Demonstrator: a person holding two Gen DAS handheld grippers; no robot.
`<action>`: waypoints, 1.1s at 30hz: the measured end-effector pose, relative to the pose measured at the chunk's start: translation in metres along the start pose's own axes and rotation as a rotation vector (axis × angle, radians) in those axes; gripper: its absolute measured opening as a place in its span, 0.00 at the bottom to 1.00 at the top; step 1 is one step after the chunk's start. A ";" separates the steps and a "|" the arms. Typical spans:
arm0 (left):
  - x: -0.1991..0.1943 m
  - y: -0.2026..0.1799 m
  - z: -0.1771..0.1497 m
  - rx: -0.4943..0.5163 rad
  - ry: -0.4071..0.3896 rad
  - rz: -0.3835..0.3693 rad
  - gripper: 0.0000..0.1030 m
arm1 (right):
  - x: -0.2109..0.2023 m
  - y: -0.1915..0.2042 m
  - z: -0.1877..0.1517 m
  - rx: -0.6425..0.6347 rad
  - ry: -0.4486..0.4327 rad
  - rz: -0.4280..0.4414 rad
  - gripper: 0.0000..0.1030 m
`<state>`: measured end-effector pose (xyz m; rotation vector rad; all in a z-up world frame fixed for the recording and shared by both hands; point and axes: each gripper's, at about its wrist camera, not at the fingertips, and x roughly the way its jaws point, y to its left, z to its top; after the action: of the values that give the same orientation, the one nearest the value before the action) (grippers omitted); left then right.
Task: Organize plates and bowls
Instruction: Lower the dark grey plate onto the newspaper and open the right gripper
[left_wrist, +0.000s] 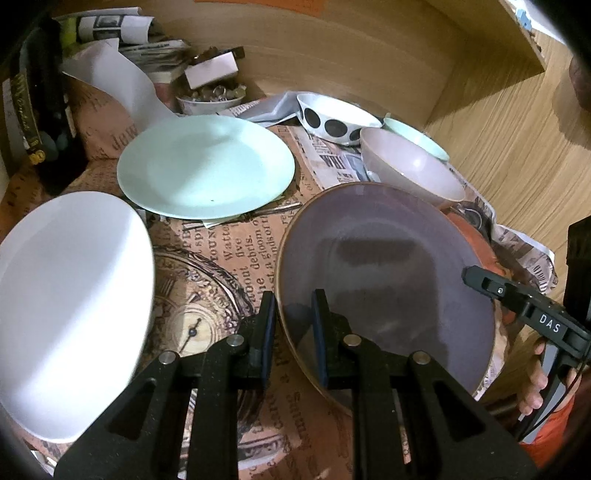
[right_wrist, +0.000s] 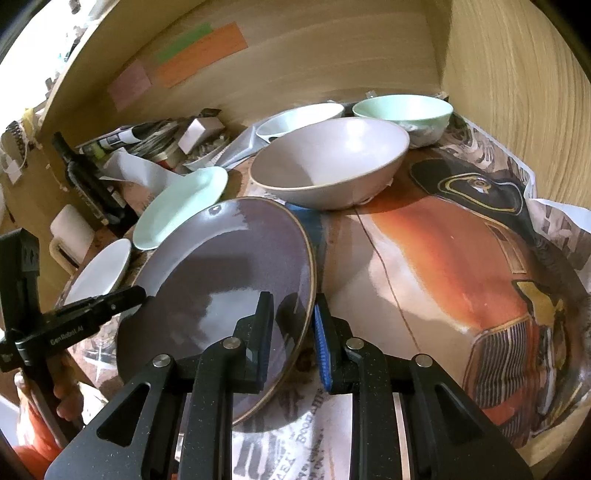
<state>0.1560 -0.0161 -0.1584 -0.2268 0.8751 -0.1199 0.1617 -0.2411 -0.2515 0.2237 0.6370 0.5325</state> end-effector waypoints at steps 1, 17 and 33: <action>0.000 -0.001 0.000 0.005 -0.004 0.005 0.18 | 0.002 -0.001 0.000 0.003 0.004 -0.001 0.19; 0.008 -0.002 0.004 0.032 -0.017 0.020 0.18 | 0.018 -0.003 0.001 -0.035 0.014 -0.032 0.21; -0.032 0.007 -0.001 0.030 -0.084 0.025 0.51 | -0.010 0.013 0.000 -0.108 -0.092 -0.124 0.56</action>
<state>0.1347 -0.0030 -0.1366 -0.1921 0.7916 -0.0997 0.1499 -0.2356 -0.2420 0.1049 0.5275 0.4333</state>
